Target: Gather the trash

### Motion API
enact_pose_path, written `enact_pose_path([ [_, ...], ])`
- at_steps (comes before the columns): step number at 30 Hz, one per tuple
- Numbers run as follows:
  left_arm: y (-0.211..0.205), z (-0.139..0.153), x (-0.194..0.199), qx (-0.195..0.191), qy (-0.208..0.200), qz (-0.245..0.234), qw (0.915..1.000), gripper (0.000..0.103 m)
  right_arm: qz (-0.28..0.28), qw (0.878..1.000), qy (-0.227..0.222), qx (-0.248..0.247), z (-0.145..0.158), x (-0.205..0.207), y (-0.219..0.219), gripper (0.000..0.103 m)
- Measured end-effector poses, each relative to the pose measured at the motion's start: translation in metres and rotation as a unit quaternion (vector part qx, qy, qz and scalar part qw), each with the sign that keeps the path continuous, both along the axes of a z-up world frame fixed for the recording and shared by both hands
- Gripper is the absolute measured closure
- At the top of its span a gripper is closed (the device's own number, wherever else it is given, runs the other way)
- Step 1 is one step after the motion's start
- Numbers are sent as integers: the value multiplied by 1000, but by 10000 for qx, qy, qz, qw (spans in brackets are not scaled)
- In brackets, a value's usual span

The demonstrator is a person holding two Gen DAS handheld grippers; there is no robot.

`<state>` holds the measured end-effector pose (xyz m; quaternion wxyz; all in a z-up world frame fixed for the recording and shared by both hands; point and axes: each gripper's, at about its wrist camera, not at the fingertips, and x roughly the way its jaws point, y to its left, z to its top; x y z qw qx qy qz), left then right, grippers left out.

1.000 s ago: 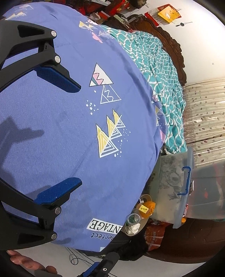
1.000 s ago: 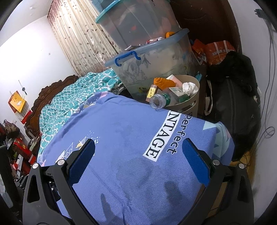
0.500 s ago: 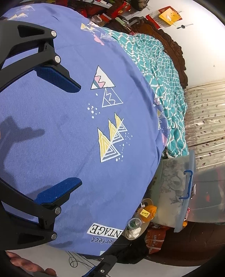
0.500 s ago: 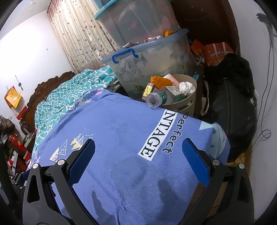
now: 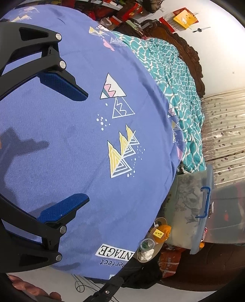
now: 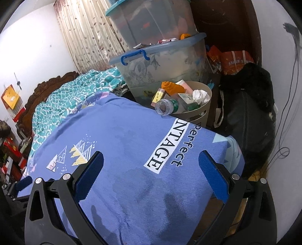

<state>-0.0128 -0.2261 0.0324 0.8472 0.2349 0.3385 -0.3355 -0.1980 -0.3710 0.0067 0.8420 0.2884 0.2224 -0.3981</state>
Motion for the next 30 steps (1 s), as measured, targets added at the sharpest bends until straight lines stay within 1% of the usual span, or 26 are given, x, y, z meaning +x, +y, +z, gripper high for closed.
enact_pose_path([
  [9,-4,6,-11,35,-235,-5,9997,9,-57,9999,-98,14,4,-8,0,4],
  [16,-10,15,-25,58,-431,-58,9990,9,-189,9996,-223,7,10,-26,-4,4],
  [18,-12,15,-28,65,-410,-108,9991,9,-226,9994,-255,13,11,-30,-6,4],
  [21,-15,12,-30,212,-370,-95,9990,9,-253,9993,-291,32,12,-34,-7,4],
  [23,-17,12,-30,218,-329,-109,9992,9,-251,9992,-309,54,12,-35,-8,4],
  [30,-17,14,-35,195,-396,-143,9989,9,-209,9992,-321,93,11,-33,-9,4],
])
